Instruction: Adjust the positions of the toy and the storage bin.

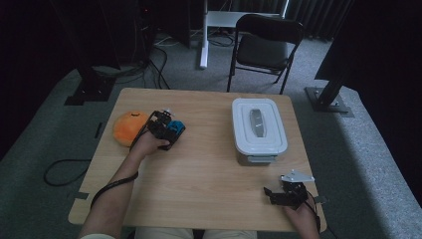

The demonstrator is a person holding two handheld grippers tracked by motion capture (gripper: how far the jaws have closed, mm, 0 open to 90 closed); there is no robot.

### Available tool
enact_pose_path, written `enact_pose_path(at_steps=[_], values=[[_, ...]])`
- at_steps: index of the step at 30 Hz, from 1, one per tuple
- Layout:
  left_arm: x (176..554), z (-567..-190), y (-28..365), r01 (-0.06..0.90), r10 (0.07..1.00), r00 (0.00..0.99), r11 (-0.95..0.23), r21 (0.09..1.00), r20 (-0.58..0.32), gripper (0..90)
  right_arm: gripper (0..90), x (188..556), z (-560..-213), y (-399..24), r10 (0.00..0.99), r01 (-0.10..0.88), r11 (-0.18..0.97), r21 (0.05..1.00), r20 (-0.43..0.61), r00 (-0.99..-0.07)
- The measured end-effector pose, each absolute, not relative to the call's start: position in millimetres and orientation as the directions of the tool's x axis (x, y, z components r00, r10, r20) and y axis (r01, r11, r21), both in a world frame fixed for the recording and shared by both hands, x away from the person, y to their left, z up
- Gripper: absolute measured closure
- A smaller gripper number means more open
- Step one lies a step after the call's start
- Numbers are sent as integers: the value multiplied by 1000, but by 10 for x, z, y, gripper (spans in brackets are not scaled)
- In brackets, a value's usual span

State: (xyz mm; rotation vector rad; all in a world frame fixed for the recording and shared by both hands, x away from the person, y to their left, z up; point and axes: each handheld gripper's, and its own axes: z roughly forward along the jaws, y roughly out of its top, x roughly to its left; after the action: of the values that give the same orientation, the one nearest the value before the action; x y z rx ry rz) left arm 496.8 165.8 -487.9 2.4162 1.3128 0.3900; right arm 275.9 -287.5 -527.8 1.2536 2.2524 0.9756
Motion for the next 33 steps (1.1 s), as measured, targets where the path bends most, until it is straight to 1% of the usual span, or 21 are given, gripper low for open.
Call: enact_pose_path(at_steps=[6, 7, 8, 10, 14, 16, 17, 18, 20, 21, 23, 24, 26, 33], values=[[4994, -4927, 1600, 751, 831, 552, -530, 395, 67, 182, 139, 2759, -5278, -2875, 849, 583, 360, 728, 3, -528], [4994, -4927, 1600, 751, 831, 552, -530, 395, 67, 195, 139, 2759, -5278, -2875, 849, 583, 360, 728, 3, -528], [4994, -4922, 1606, 752, 836, 545, -523, 401, 68, 242, 139, 2759, -5278, -2875, 849, 583, 360, 728, 3, -528], [4996, -4913, 1634, 765, 846, 531, -505, 399, 51, 259, 139, 2759, -5278, -2875, 849, 583, 360, 728, 3, -528], [4977, -4899, 1614, 776, 851, 521, -502, 381, 61, 265, 140, 2759, -5278, -2875, 849, 583, 360, 728, 3, -528], [4965, -4892, 1609, 784, 855, 516, -496, 373, 53, 267, 140, 2759, -5278, -2875, 849, 583, 360, 728, 3, -528], [4953, -4883, 1611, 782, 852, 521, -499, 373, 48, 267, 140, 2759, -5278, -2875, 849, 583, 360, 728, 3, -528], [4939, -4850, 1628, 784, 858, 513, -483, 391, 31, 288, 140, 2759, -5278, -2875, 849, 583, 360, 728, 3, -528], [4900, -4822, 1626, 778, 838, 546, -497, 385, -20, 288, 140, 2759, -5277, -2875, 849, 583, 360, 728, 3, -528], [4868, -4824, 1604, 768, 822, 569, -521, 373, -20, 288, 140, 2760, -5277, -2876, 849, 584, 359, 728, 4, -528], [4803, -4843, 1557, 749, 804, 595, -560, 355, 12, 289, 140, 2760, -5277, -2875, 849, 584, 359, 728, 4, -528], [4778, -4844, 1556, 749, 808, 589, -554, 365, 17, 288, 140, 2759, -5277, -2875, 850, 584, 359, 728, 4, -527], [4726, -4831, 1572, 748, 803, 596, -550, 371, -11, 289, 140, 2759, -5278, -2875, 849, 583, 360, 728, 2, -528], [4444, -4670, 1615, 709, 778, 628, -579, 403, 13, 289, 141, 2759, -5277, -2875, 850, 584, 360, 728, 3, -528]])
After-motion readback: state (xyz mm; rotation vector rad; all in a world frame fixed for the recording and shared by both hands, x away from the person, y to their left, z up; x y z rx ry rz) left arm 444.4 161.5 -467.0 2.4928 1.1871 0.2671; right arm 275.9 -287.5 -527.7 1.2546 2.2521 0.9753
